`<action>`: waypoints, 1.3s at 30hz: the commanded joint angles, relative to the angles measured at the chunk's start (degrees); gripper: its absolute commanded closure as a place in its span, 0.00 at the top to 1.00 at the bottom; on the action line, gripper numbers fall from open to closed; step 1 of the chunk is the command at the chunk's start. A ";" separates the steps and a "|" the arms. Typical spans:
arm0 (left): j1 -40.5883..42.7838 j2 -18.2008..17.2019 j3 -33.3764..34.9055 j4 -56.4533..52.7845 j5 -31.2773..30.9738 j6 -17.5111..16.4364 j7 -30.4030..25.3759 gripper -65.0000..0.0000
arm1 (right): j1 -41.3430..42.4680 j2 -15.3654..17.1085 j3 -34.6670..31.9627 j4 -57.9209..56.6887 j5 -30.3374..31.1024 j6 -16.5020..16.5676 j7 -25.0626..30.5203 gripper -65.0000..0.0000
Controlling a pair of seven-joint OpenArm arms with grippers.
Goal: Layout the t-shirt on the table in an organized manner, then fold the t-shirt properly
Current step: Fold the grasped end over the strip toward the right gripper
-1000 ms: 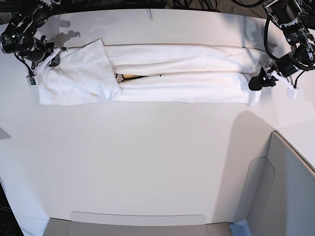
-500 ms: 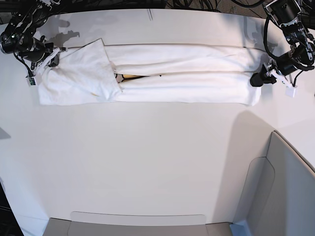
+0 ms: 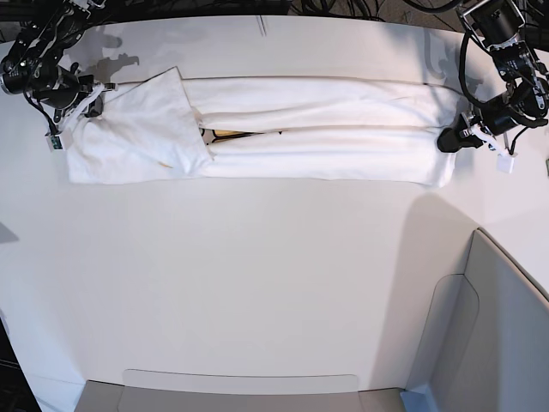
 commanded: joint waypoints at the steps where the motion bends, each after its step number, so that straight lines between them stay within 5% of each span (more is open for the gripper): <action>1: -0.91 -1.16 -0.05 0.82 -1.31 -0.06 -0.79 0.00 | 0.26 0.57 0.06 0.80 0.52 0.16 0.38 0.00; 5: -1.00 -1.16 -0.14 3.81 -1.75 -0.06 -0.79 0.00 | 0.26 0.57 0.06 0.80 0.52 0.16 0.38 0.00; 13: -0.56 0.24 0.12 27.89 -1.75 -0.06 -0.79 0.00 | 0.52 0.57 -0.38 0.80 0.61 0.16 0.38 0.00; 20: 0.94 1.04 8.82 35.81 -1.22 -0.06 -0.79 0.00 | 0.17 0.65 -3.11 0.97 0.52 0.16 0.38 0.00; 24: 0.94 4.38 13.84 35.81 -0.43 -0.06 -0.79 0.00 | 0.34 0.57 -3.11 0.97 0.61 0.16 0.38 0.00; 39: -5.31 17.83 28.69 35.81 20.23 -0.06 -0.79 0.00 | 0.43 0.48 -5.30 1.06 0.78 0.16 0.38 0.00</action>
